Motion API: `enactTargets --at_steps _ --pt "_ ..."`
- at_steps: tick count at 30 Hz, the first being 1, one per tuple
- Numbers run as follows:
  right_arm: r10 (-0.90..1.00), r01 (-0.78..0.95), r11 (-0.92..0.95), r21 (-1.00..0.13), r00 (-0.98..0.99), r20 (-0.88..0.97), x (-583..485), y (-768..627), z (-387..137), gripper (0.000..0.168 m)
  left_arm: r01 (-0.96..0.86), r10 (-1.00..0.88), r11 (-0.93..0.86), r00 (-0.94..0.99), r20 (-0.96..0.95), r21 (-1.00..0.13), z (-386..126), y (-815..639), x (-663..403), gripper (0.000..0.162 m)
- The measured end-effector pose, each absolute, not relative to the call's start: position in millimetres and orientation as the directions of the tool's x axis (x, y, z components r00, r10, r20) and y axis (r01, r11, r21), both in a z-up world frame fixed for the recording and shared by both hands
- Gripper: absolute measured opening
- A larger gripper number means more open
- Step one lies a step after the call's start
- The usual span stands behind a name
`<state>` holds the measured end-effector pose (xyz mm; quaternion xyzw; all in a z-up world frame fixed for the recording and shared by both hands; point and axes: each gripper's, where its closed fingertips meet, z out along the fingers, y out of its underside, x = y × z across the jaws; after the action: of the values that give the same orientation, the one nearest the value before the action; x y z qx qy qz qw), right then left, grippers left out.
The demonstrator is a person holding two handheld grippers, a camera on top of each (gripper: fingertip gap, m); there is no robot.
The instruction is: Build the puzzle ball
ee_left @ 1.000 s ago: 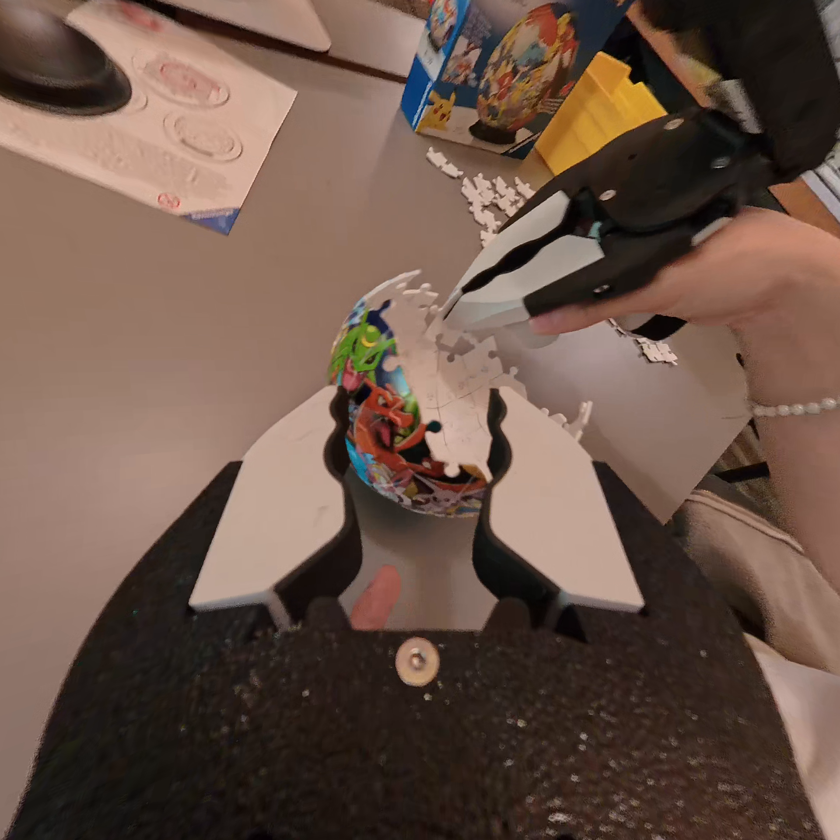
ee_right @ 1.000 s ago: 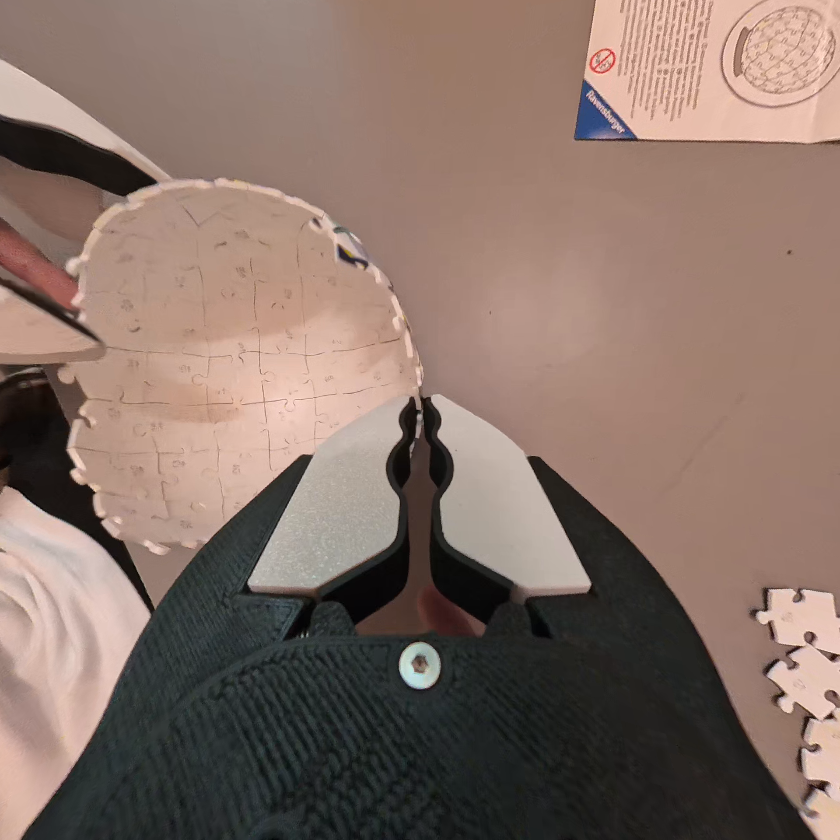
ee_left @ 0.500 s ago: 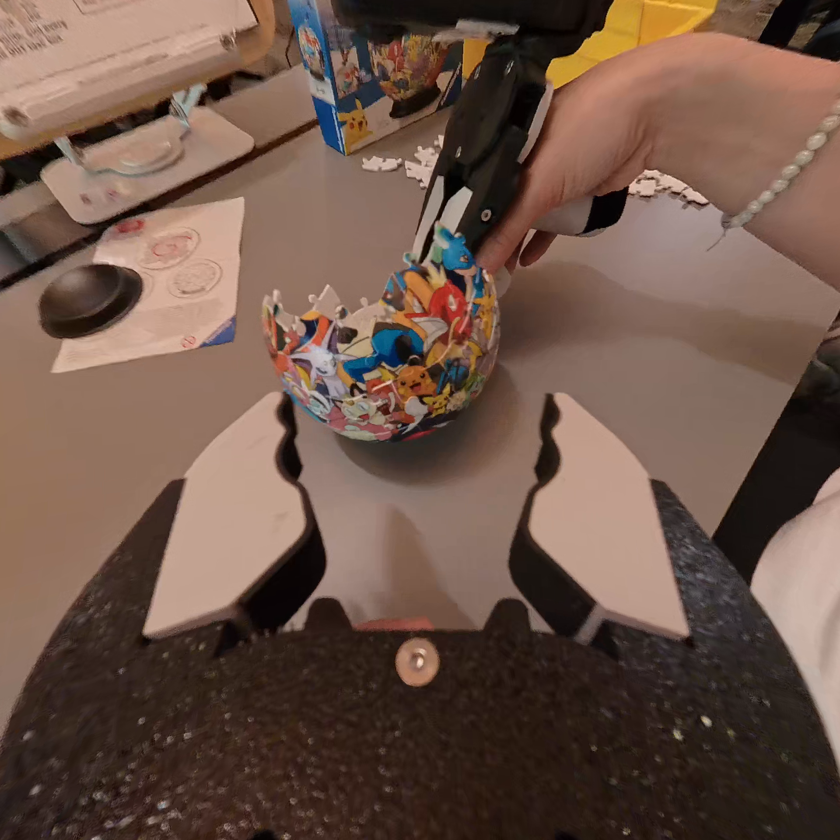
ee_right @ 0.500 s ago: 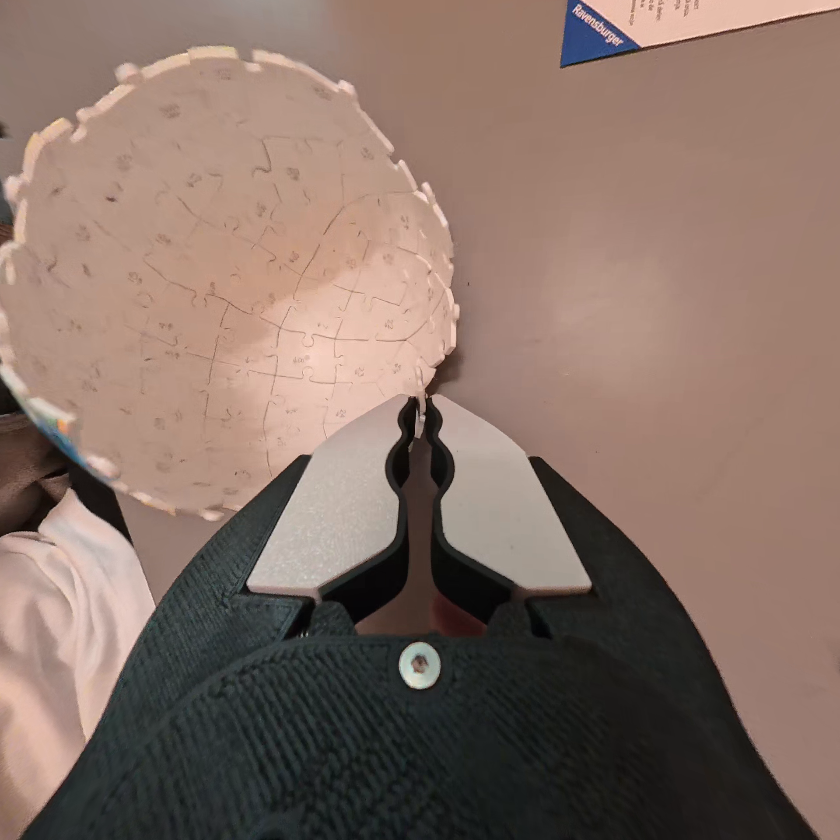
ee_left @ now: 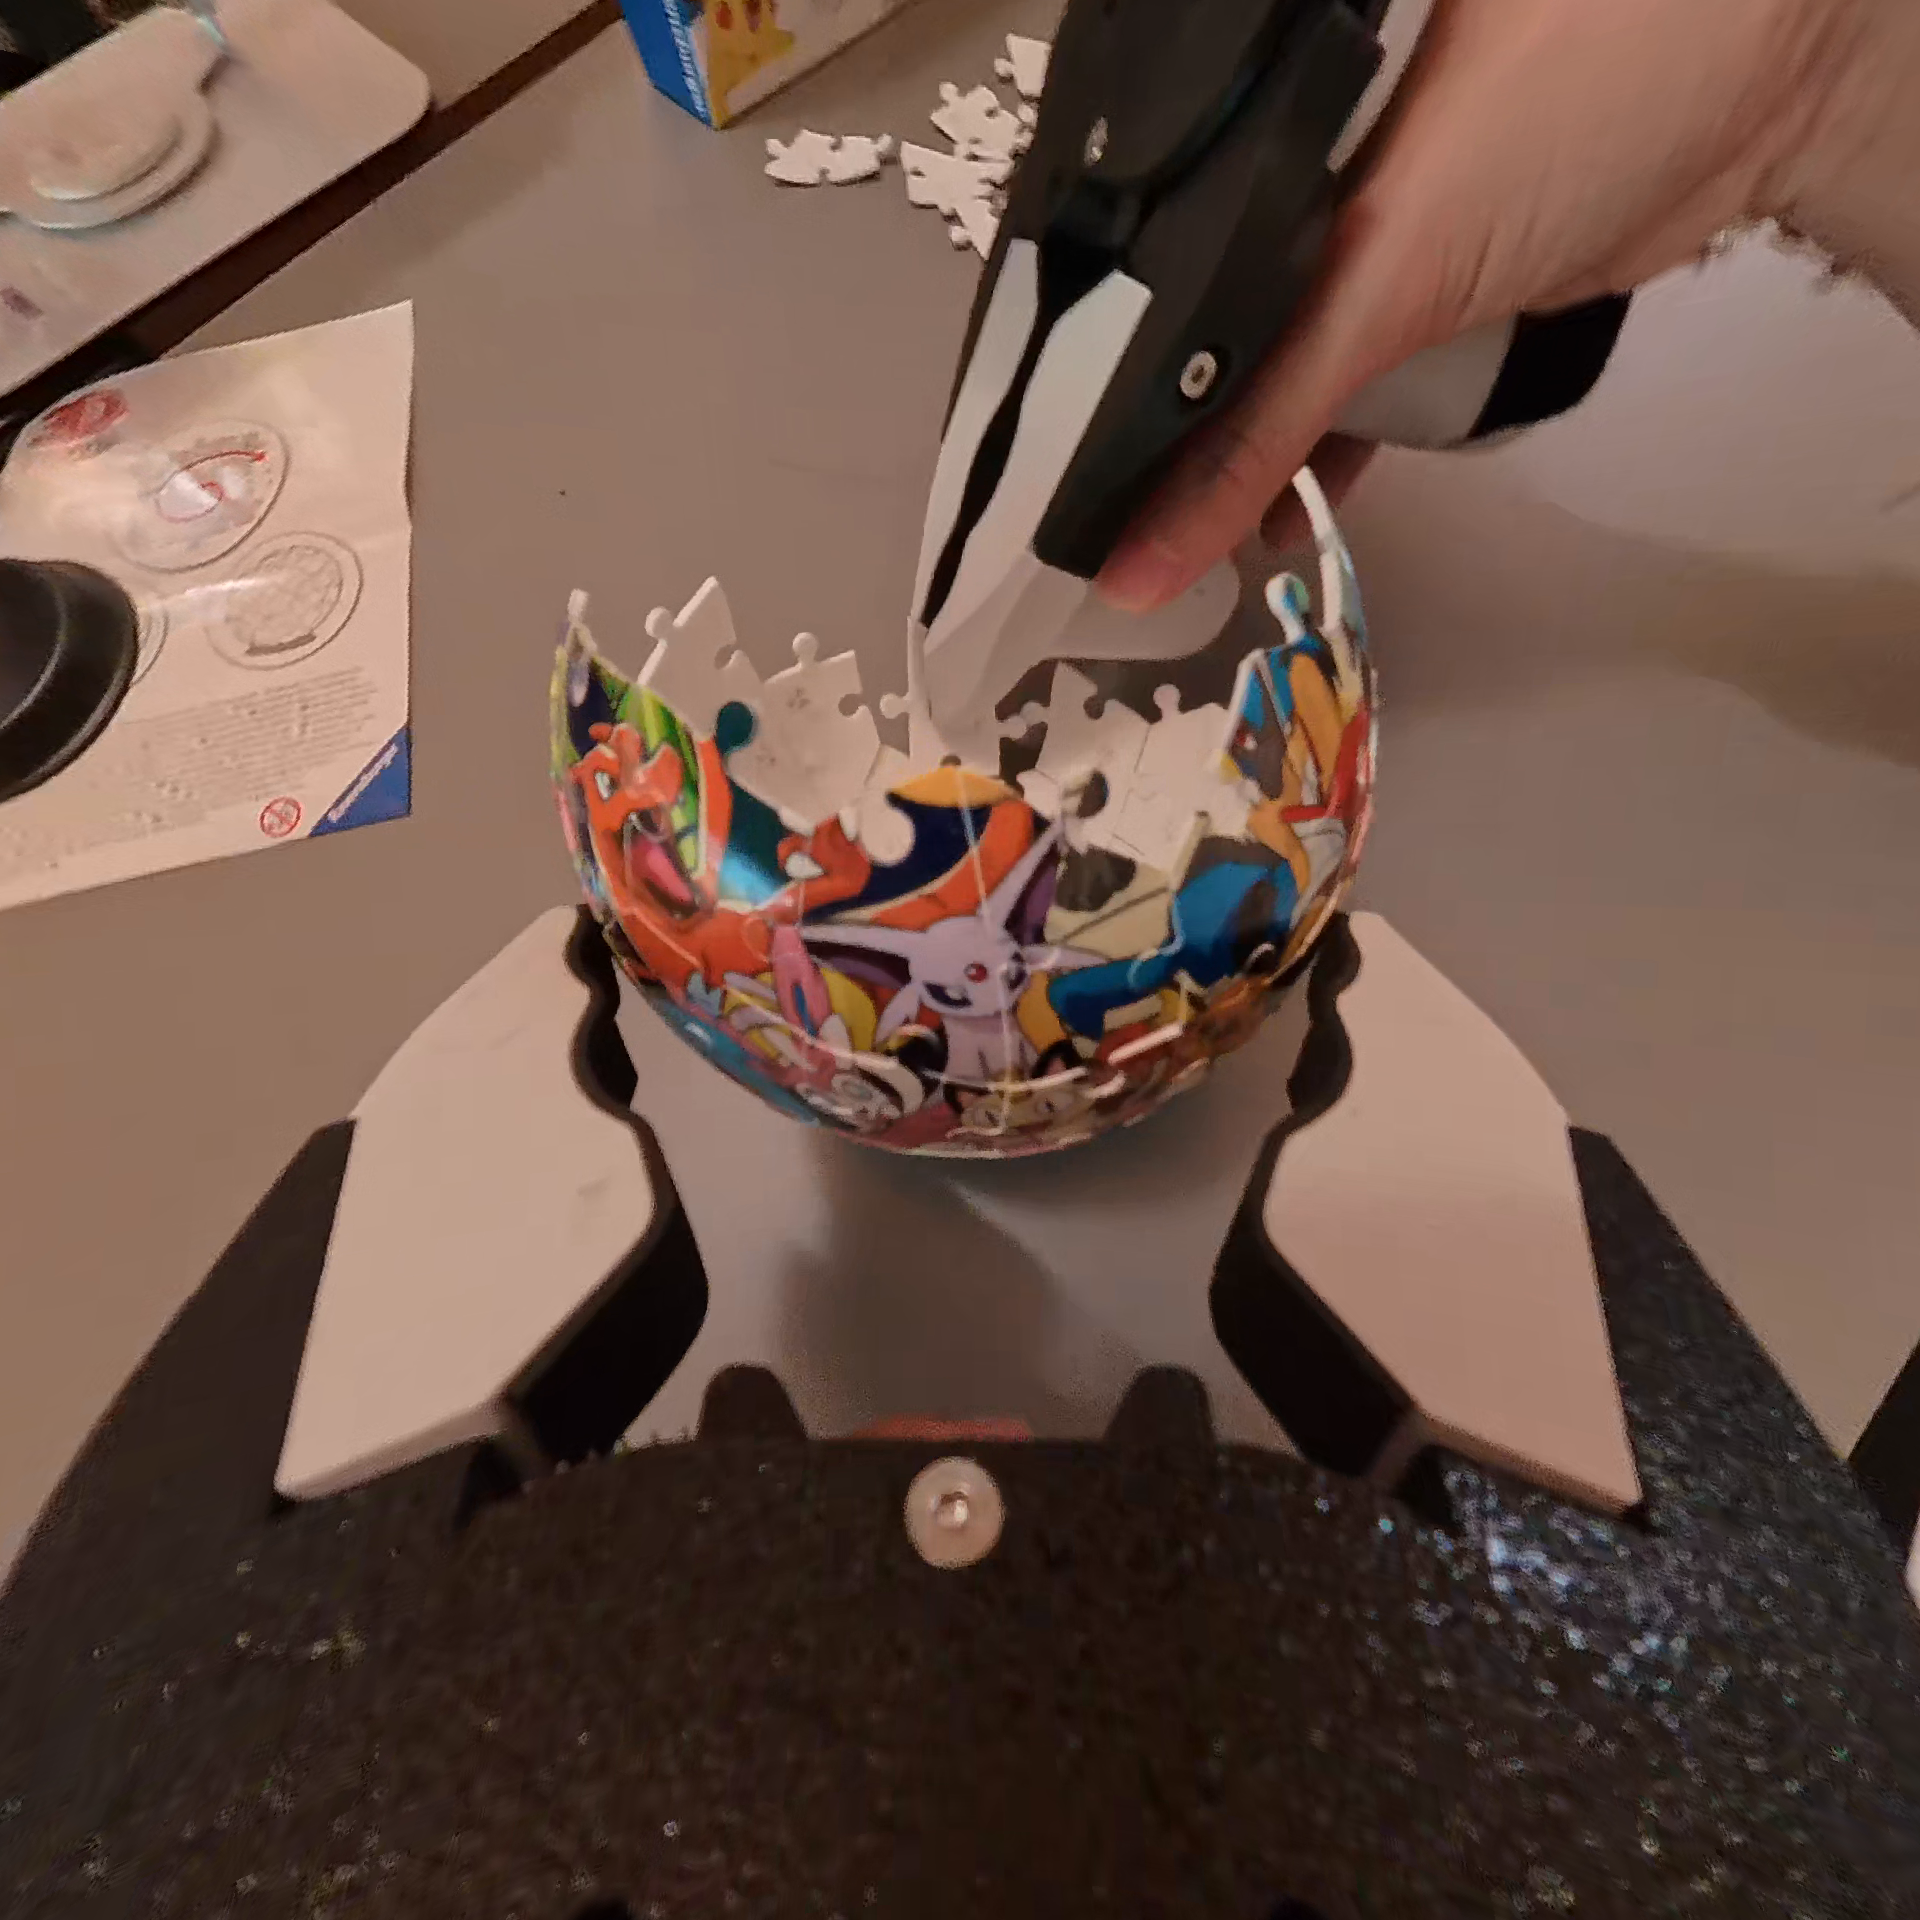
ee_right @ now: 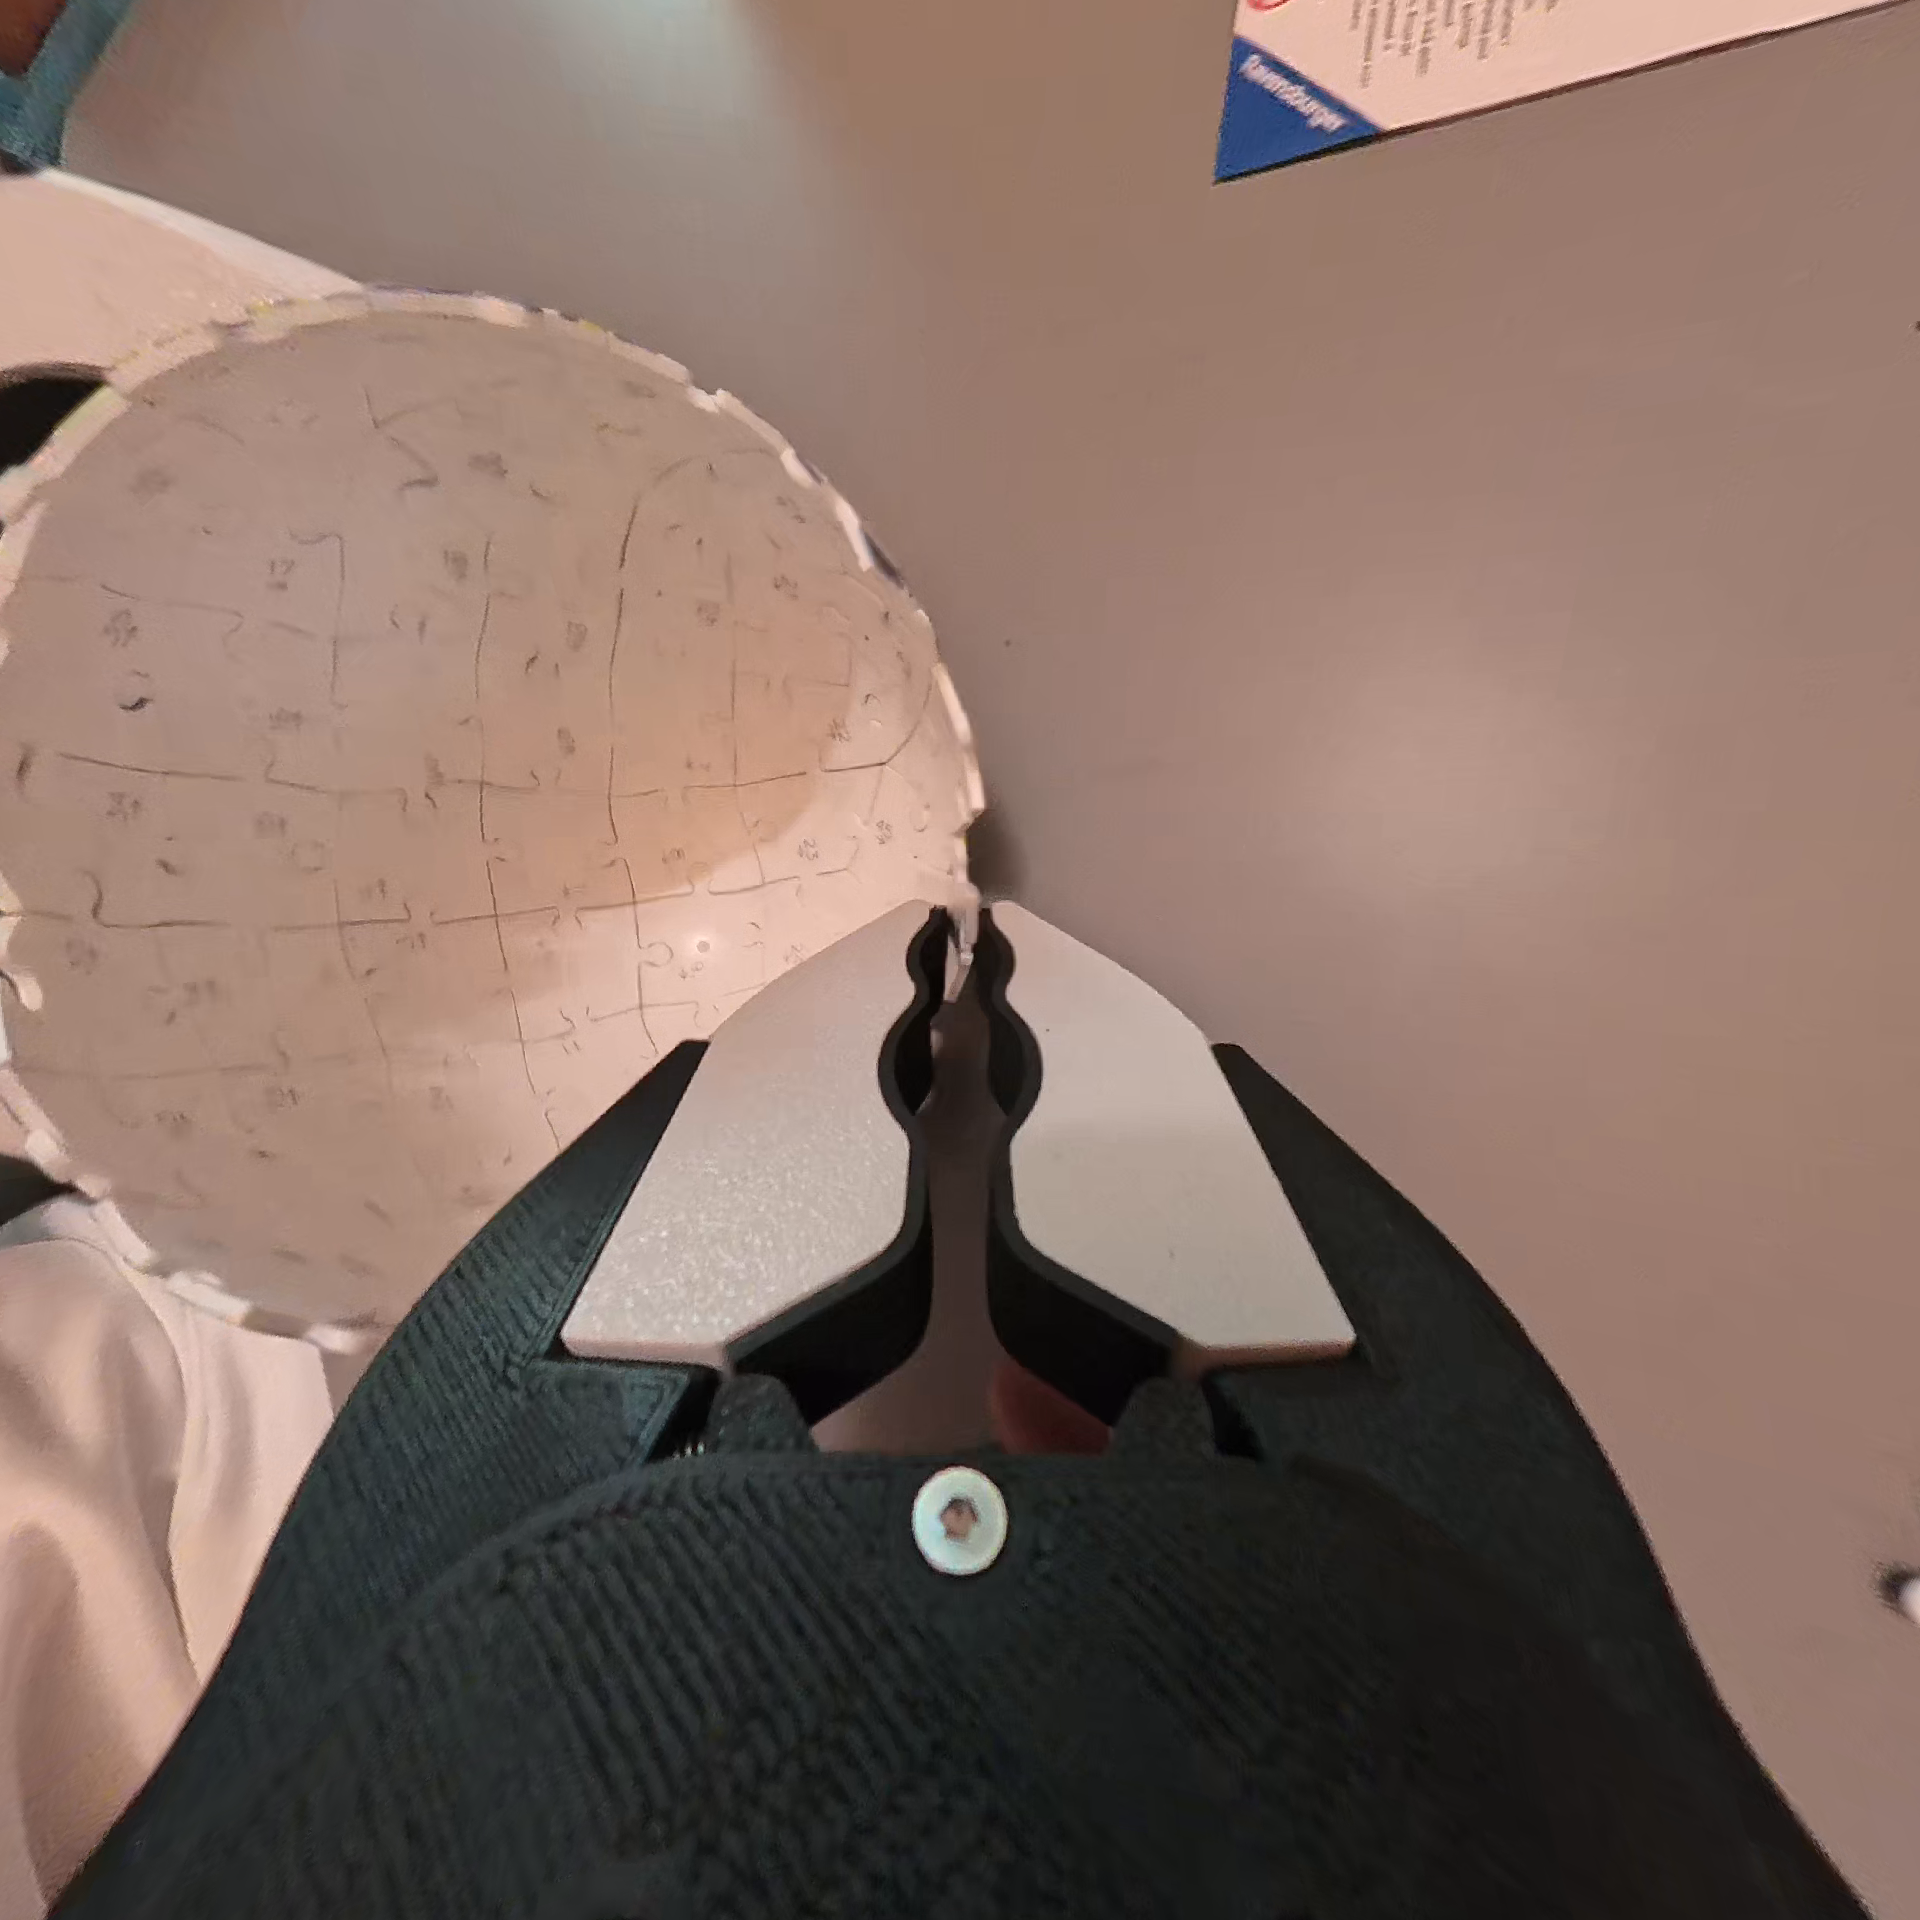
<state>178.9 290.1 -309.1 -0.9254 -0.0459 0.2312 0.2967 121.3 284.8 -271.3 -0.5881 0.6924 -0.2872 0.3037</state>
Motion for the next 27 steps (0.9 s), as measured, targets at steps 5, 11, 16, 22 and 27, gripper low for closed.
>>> enactTargets --at_steps 5,11,16,22,27 --pt "0.192 -0.136 -0.796 -0.590 0.868 -0.459 195.8 292.0 -306.3 0.005 -0.719 -0.977 0.194 -0.201 -0.068 -0.668 -272.6 293.3 126.9 0.122" --pt "0.140 -0.297 -0.740 -0.604 0.810 -0.570 206.0 296.8 -307.3 0.004 -0.793 -0.984 0.102 -0.168 0.056 -0.600 -269.8 297.3 138.4 0.122" --pt "0.112 -0.369 -0.736 -0.568 0.761 -0.639 211.9 292.0 -311.1 0.018 -0.851 -0.972 0.072 -0.176 0.154 -0.521 -268.1 302.3 146.1 0.122" --pt "0.126 -0.255 -0.717 -0.648 0.868 -0.481 242.2 286.9 -306.8 0.031 -0.898 -0.951 0.180 -0.264 0.162 -0.402 -268.2 306.3 153.7 0.122" --pt "0.327 0.003 -0.678 -0.735 0.897 -0.297 237.8 290.5 -300.6 0.031 -0.901 -0.932 0.257 -0.327 0.159 -0.350 -268.5 309.0 157.3 0.121"
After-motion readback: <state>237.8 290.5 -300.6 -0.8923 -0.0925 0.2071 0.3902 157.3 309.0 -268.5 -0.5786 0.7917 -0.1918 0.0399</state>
